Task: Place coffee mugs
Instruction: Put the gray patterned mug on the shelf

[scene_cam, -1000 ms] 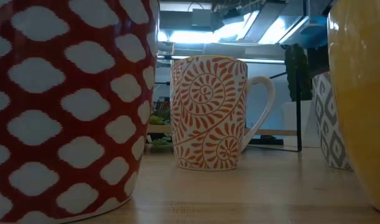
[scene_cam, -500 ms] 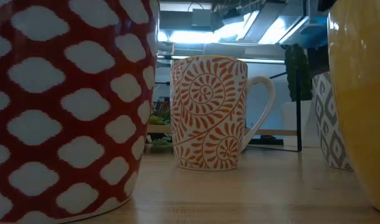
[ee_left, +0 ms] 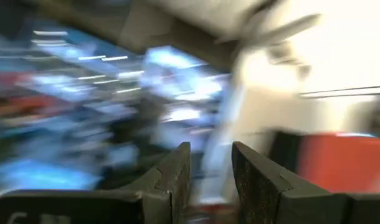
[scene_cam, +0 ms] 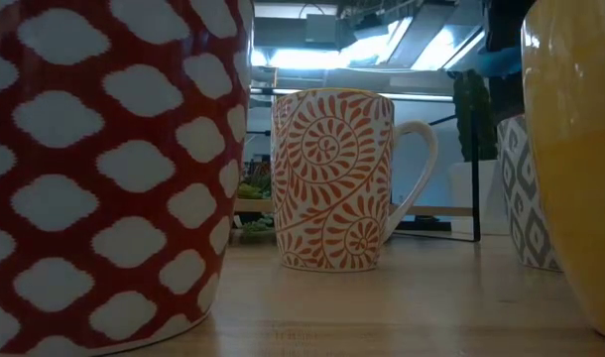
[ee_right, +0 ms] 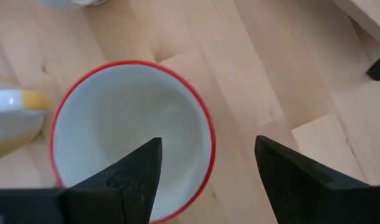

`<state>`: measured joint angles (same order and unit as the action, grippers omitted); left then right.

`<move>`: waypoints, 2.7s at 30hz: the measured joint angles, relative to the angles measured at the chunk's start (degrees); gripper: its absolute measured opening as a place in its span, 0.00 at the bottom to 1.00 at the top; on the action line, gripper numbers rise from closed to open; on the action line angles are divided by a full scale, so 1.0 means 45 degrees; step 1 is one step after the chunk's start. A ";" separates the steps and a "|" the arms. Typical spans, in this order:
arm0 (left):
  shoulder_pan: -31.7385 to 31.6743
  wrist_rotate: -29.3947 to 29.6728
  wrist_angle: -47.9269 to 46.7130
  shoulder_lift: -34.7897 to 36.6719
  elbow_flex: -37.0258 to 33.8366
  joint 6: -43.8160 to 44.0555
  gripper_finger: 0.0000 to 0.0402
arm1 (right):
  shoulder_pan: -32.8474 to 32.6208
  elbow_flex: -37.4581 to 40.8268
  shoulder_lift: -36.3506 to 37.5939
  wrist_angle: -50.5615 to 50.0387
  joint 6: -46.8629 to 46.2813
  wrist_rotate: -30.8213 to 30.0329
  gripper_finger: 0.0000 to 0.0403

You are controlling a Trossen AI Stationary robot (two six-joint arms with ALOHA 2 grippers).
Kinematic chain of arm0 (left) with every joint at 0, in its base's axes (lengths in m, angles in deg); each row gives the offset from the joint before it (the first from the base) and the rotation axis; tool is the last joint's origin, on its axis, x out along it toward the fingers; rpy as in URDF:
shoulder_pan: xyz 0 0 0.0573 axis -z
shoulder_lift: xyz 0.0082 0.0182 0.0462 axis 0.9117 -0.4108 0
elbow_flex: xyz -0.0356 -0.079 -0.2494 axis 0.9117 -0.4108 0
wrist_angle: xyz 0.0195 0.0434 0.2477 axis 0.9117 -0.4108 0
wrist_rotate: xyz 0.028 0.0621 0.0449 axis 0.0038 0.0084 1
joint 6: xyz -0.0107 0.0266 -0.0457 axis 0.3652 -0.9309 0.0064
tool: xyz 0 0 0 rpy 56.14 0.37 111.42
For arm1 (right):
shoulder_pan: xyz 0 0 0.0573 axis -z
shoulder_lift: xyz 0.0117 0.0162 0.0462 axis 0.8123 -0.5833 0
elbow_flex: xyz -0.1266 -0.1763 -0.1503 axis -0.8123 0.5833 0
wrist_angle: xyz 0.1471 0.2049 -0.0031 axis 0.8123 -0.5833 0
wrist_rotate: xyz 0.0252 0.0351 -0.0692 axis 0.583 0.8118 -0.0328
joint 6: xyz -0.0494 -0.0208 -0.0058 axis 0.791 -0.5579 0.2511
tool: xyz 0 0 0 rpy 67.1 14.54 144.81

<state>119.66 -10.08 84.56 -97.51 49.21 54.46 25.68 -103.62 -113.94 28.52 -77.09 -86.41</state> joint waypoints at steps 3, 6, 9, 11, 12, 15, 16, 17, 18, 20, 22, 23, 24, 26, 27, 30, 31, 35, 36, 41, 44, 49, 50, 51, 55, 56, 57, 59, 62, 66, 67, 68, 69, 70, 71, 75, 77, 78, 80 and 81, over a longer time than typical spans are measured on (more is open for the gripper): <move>-0.0005 -0.1140 -0.0356 -0.0176 0.0403 0.1098 0.28 | 0.0249 0.0000 -0.0180 -0.0029 0.0004 0.0122 0.60; -0.0010 -0.0935 -0.3448 -0.0244 0.1096 0.3104 0.28 | 0.0562 0.0000 -0.0323 -0.0043 0.0001 0.0705 0.57; -0.0009 0.0542 -0.6139 -0.0425 0.1808 0.4801 0.28 | 0.0740 -0.0002 -0.0418 -0.0080 0.0038 0.1063 0.51; -0.0015 0.1808 -0.7217 -0.0480 0.2065 0.5407 0.28 | 0.0743 0.0000 -0.0453 -0.0096 0.0001 0.1206 0.45; -0.0015 0.2259 -0.7616 -0.0483 0.2188 0.5812 0.28 | 0.0738 -0.0003 -0.0453 -0.0112 -0.0064 0.1243 0.41; -0.0015 0.3645 -0.8950 -0.0400 0.2441 0.7127 0.28 | 0.0728 -0.0003 -0.0453 -0.0136 -0.0576 0.1243 0.28; -0.0016 0.3865 -0.9441 -0.0390 0.2491 0.7532 0.28 | 0.0728 0.0000 -0.0453 -0.0131 -0.0697 0.1239 0.23; -0.0015 0.3894 -1.0011 -0.0390 0.2558 0.7950 0.28 | 0.0728 -0.0005 -0.0453 -0.0117 -0.0754 0.1234 0.18; -0.0015 0.3827 -1.0598 -0.0390 0.2606 0.8346 0.28 | 0.0728 -0.0005 -0.0453 -0.0121 -0.0770 0.1229 0.13; -0.0015 0.3335 -1.1356 -0.0396 0.2610 0.9043 0.28 | 0.0728 -0.0005 -0.0453 -0.0105 -0.0766 0.1193 0.04; -0.0015 0.2803 -1.1352 -0.0439 0.2610 0.9228 0.28 | 0.0728 -0.0010 -0.0453 -0.0090 -0.0767 0.1205 0.03; -0.0015 0.2569 -1.1162 -0.0479 0.2610 0.9214 0.28 | 0.0728 -0.0010 -0.0453 -0.0083 -0.0843 0.1214 0.03; -0.0047 0.2270 -1.0881 -0.0496 0.2615 0.9092 0.28 | 0.0728 -0.0010 -0.0453 -0.0073 -0.0926 0.1216 0.04; -0.0176 0.1471 -1.0370 -0.0493 0.2615 0.8687 0.28 | 0.0728 -0.0068 -0.0457 -0.0112 -0.0958 0.1229 0.03; -0.0253 0.0930 -1.0112 -0.0487 0.2625 0.8473 0.28 | 0.0728 -0.0143 -0.0463 -0.0163 -0.0895 0.1220 0.02; -0.0541 -0.1060 -0.9781 -0.0492 0.2634 0.7790 0.28 | 0.0856 -0.0413 -0.0451 -0.0185 -0.0622 0.1211 0.02; -0.0655 -0.1472 -0.9673 -0.0498 0.2634 0.7529 0.28 | 0.0948 -0.0475 -0.0448 -0.0189 -0.0599 0.1221 0.02; -0.1175 -0.1938 -0.8913 -0.0487 0.2634 0.6838 0.28 | 0.1550 -0.0900 -0.0448 -0.0329 0.0147 0.1134 0.01; -0.1299 -0.2031 -0.8715 -0.0491 0.2634 0.6597 0.28 | 0.1739 -0.1079 -0.0448 -0.0262 0.0394 0.1137 0.01; -0.1876 -0.2997 -0.7994 -0.0487 0.2634 0.5827 0.28 | 0.2854 -0.2378 -0.0448 -0.1136 0.1896 0.1129 0.01; -0.2259 -0.3079 -0.8038 -0.0492 0.2634 0.5828 0.28 | 0.3628 -0.3317 -0.0448 -0.2166 0.2912 0.1127 0.01; -0.2913 -0.2938 -0.8159 -0.0487 0.2634 0.6380 0.28 | 0.5178 -0.4934 -0.0476 -0.3416 0.4962 0.0978 0.00; -0.3047 -0.2907 -0.8349 -0.0487 0.2634 0.6641 0.28 | 0.5519 -0.5215 -0.0516 -0.3479 0.5366 0.0921 0.00; -0.3171 -0.2952 -0.8602 -0.0487 0.2634 0.6884 0.28 | 0.5861 -0.5413 -0.0531 -0.3459 0.5801 0.0858 0.00; -0.3630 -0.4146 -0.8727 -0.0719 0.2629 0.7436 0.28 | 0.7092 -0.5747 -0.0745 -0.2729 0.7215 0.0778 0.00; -0.3760 -0.4549 -0.8440 -0.0908 0.2629 0.7307 0.28 | 0.7344 -0.5798 -0.0864 -0.2562 0.7543 0.0792 0.00; -0.3903 -0.5062 -0.8111 -0.1084 0.2627 0.6998 0.28 | 0.7572 -0.5866 -0.0985 -0.2357 0.7887 0.0867 0.00; -0.4207 -0.6424 -0.7034 -0.1457 0.2625 0.6124 0.28 | 0.7981 -0.5963 -0.1317 -0.1668 0.8484 0.1178 0.00; -0.4816 -0.8031 -0.5634 -0.1916 0.2625 0.5174 0.28 | 0.8338 -0.6303 -0.2064 -0.0584 0.9378 0.1818 0.00; -0.5899 -0.8778 -0.5545 -0.2290 0.2629 0.5359 0.28 | 0.8483 -0.7269 -0.3433 -0.0147 1.0279 0.2441 0.00; -0.6183 -0.8875 -0.5738 -0.2342 0.2629 0.5530 0.28 | 0.8490 -0.7606 -0.3827 -0.0221 1.0521 0.2474 0.00; -0.6470 -0.8956 -0.6078 -0.2356 0.2628 0.5710 0.28 | 0.8490 -0.7955 -0.4194 -0.0270 1.0815 0.2511 0.00; -0.6767 -0.9021 -0.6421 -0.2347 0.2625 0.5880 0.28 | 0.8490 -0.8338 -0.4573 -0.0327 1.1090 0.2569 0.00; -0.7032 -0.9063 -0.6673 -0.2342 0.2625 0.5997 0.28 | 0.8490 -0.8719 -0.4897 -0.0376 1.1297 0.2590 0.00; -0.7289 -0.9095 -0.6905 -0.2333 0.2625 0.6140 0.28 | 0.8527 -0.9155 -0.5236 -0.0461 1.1491 0.2589 0.00; -0.8192 -0.9185 -0.7862 -0.2303 0.2625 0.6609 0.28 | 0.8778 -1.0868 -0.6396 -0.1171 1.2194 0.2731 0.00; -0.8532 -0.9377 -0.8297 -0.2294 0.2625 0.6805 0.28 | 0.8936 -1.1515 -0.6825 -0.1340 1.2417 0.2629 0.00; -0.8680 -0.9484 -0.8450 -0.2293 0.2625 0.6852 0.28 | 0.8982 -1.1797 -0.7076 -0.1400 1.2549 0.2631 0.00; -0.8928 -0.9665 -0.8778 -0.2289 0.2625 0.6934 0.28 | 0.9004 -1.2180 -0.7455 -0.1428 1.2702 0.2548 0.00; -0.9053 -0.9780 -0.8970 -0.2291 0.2625 0.6944 0.28 | 0.9041 -1.2288 -0.7613 -0.1501 1.2760 0.2483 0.00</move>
<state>78.92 -54.09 44.20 -107.82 61.02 85.71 66.36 -158.91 -148.20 21.77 -19.67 -75.24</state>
